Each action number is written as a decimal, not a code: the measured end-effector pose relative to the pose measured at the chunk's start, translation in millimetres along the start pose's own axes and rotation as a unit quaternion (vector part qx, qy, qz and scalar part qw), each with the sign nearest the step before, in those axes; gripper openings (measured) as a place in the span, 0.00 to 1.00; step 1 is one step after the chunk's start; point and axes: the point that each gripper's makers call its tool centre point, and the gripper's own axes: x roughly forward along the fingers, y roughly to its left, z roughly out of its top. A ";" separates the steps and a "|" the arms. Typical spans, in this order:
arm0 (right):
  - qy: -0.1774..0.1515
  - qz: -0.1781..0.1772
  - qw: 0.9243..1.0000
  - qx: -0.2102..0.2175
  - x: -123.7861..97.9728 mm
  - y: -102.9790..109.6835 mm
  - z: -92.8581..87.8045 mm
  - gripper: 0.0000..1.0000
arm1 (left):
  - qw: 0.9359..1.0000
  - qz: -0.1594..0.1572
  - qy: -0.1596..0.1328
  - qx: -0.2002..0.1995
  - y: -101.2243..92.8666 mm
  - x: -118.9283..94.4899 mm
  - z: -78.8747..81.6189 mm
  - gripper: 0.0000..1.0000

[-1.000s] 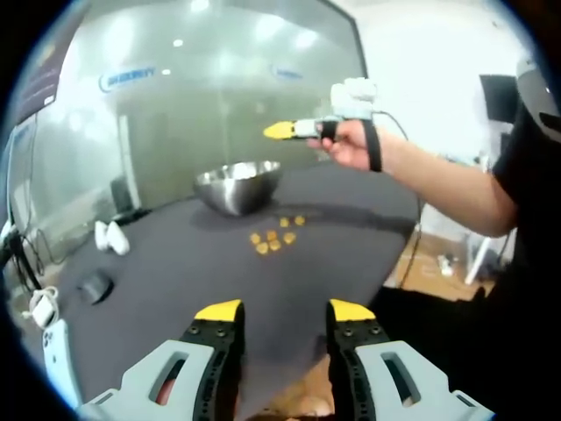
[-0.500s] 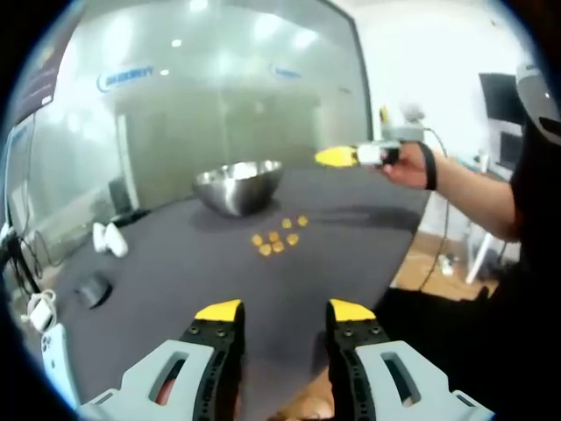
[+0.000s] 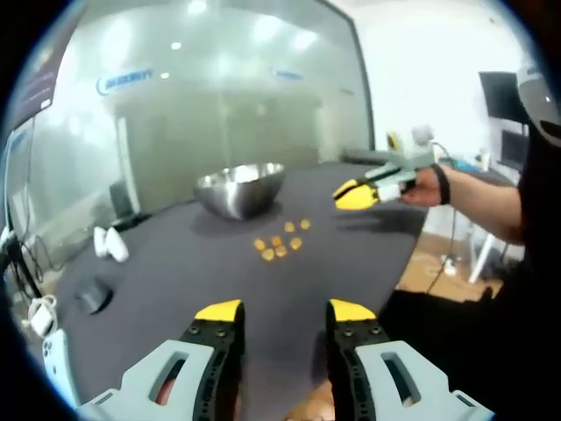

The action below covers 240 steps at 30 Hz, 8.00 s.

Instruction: Pick up the QQ candy scattered on the table and place it into the stainless steel bowl on the table

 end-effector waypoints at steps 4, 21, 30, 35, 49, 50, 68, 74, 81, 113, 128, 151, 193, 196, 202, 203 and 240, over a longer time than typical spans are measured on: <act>0.022 0.031 0.999 0.025 21.0 10.1 -9.7 0.19 | 1.000 0.001 0.001 -0.002 -0.5 -1.5 -0.6 0.39; 0.035 0.033 0.999 -0.006 64.2 23.9 -4.2 0.10 | 1.000 0.011 0.004 -0.012 4.4 -9.3 -8.3 0.39; 0.016 0.059 0.998 0.030 53.2 37.0 8.0 0.10 | 1.000 0.006 -0.002 -0.009 1.9 -7.0 -3.4 0.39; -0.013 0.051 0.999 0.011 31.5 40.2 29.0 0.10 | 1.000 0.009 0.002 -0.011 4.0 -8.1 -6.6 0.39; -0.080 -0.041 0.995 -0.036 12.5 -0.4 76.4 0.10 | 1.000 0.001 0.007 -0.004 -3.2 -4.6 -7.2 0.39; -0.088 -0.050 0.994 -0.034 13.8 -7.7 84.4 0.10 | 1.000 0.000 0.008 -0.004 -3.8 -4.9 -8.0 0.39; -0.113 -0.034 0.993 0.005 79.1 -44.6 144.8 0.26 | 1.000 -0.006 0.014 0.005 -8.3 -8.0 -10.1 0.39; -0.093 -0.043 0.994 -0.028 72.2 -46.5 132.9 0.23 | 1.000 -0.010 0.021 0.003 -10.0 -6.0 -13.1 0.39; -0.125 -0.027 0.991 -0.026 44.3 -38.0 140.5 0.23 | 0.999 -0.023 0.018 0.014 -18.8 -1.2 -7.5 0.39; -0.018 0.074 0.997 -0.032 17.8 1.4 -4.5 0.24 | 0.999 -0.018 0.025 0.022 -18.9 -4.0 -8.3 0.39; 0.007 0.105 0.994 -0.019 79.7 31.3 9.4 0.21 | 0.999 -0.011 0.029 0.017 -16.4 -10.0 -13.6 0.39; 0.020 0.101 0.994 -0.037 80.5 25.6 9.8 0.09 | 0.999 -0.005 0.030 0.014 -12.6 -12.8 -16.4 0.39; -0.073 -0.027 0.996 -0.041 88.1 -35.5 114.7 0.40 | 1.000 0.004 0.018 0.001 4.5 -19.1 -13.1 0.39; -0.107 -0.007 0.994 -0.035 81.9 -27.8 126.1 0.40 | 1.000 0.004 0.026 0.000 5.1 -15.5 -18.0 0.39; -0.114 0.017 0.992 -0.046 66.3 -16.2 122.4 0.36 | 1.000 -0.020 -0.002 -0.020 -4.1 -13.4 -4.5 0.38; -0.123 0.017 0.991 -0.050 62.2 -15.5 123.5 0.35 | 0.999 -0.021 -0.006 -0.023 -4.1 -13.1 -3.5 0.38; -0.027 0.204 0.976 -0.075 48.9 72.6 12.6 0.27 | 1.000 -0.015 0.012 -0.022 0.0 -17.5 -15.3 0.38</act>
